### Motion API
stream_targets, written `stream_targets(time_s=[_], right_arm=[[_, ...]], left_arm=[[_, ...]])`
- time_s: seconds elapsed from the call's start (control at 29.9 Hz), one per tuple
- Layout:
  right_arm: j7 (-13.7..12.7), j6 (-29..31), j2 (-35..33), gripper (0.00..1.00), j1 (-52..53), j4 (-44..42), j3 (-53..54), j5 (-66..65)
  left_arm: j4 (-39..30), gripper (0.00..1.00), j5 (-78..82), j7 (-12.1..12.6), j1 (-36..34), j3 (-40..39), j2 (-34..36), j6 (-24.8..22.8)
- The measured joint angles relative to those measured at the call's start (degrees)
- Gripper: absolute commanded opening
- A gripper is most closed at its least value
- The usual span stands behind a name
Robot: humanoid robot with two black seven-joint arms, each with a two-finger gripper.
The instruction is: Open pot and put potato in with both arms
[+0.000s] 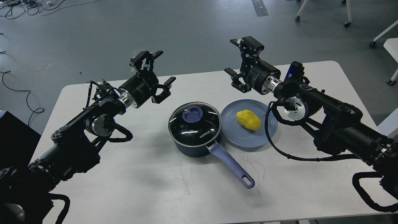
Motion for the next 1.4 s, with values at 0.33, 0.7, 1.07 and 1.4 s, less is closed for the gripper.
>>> stream_targets(time_s=[0.33, 0.7, 1.07, 1.4], right_arm=[[-0.1, 0.3, -0.2, 1.00, 0.1, 0.0, 3.1, 0.8], [-0.1, 1.4, -0.3, 1.00, 0.0, 0.1, 5.6, 2.4], [-0.1, 1.8, -1.5, 1.00, -0.2, 0.1, 5.4, 3.9], [0.1, 1.9, -2.2, 1.00, -0.4, 0.3, 5.3, 3.8]], left_arm=[[0.0, 0.98, -3.6, 0.0, -0.2, 0.0, 2.1, 0.0], [0.0, 0.98, -4.6, 0.0, 0.3, -2.1, 3.3, 0.0], [-3.1, 0.98, -4.6, -0.3, 0.3, -4.3, 4.0, 0.0], [-3.3, 0.98, 0.3, -6.0, -0.7, -4.0, 6.2, 2.5]])
